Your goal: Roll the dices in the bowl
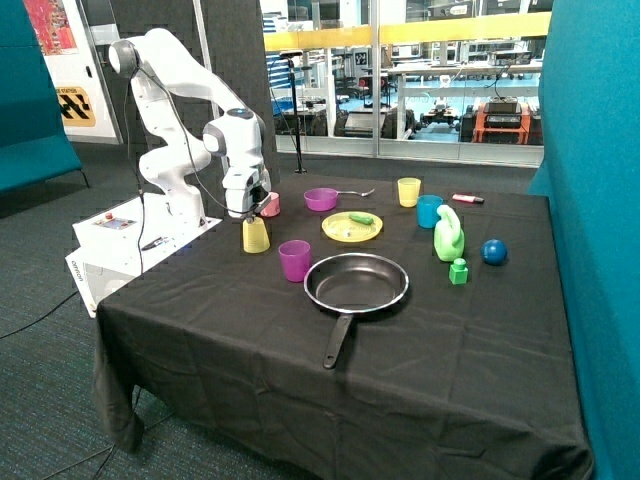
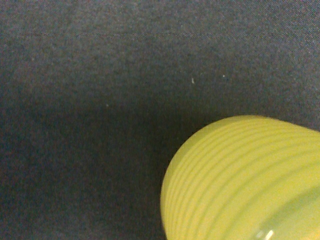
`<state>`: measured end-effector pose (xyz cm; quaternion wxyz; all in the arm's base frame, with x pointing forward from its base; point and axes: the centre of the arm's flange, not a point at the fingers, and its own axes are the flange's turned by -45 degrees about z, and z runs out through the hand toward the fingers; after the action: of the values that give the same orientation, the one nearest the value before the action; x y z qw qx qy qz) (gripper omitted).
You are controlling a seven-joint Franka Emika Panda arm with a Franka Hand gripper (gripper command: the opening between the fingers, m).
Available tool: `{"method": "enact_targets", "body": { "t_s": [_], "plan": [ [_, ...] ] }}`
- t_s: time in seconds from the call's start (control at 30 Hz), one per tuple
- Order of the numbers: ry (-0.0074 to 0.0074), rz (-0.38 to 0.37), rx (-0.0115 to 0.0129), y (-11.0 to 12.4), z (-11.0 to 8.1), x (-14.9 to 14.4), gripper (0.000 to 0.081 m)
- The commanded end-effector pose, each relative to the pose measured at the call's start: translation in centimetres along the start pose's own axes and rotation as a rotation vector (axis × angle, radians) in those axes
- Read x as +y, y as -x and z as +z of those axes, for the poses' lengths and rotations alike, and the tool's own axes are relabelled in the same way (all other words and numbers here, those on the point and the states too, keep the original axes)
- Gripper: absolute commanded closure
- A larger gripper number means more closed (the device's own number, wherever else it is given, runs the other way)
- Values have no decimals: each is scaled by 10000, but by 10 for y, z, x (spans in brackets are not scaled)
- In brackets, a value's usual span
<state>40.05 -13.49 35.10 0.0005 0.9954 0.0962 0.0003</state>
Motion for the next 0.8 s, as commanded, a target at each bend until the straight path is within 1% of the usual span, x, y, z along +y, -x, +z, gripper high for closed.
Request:
{"method": "enact_targets", "body": {
  "t_s": [0.0,0.3,0.53,0.67,0.77],
  "plan": [
    [-11,185,-6,0,3,2,808],
    [-11,230,-6,1,6,1,808],
    [-11,64,-5,0,7,-5,808],
    [-11,4,-5,-2,4,-8,808],
    [-11,-53,-5,-4,-1,-8,808]
  ]
}}
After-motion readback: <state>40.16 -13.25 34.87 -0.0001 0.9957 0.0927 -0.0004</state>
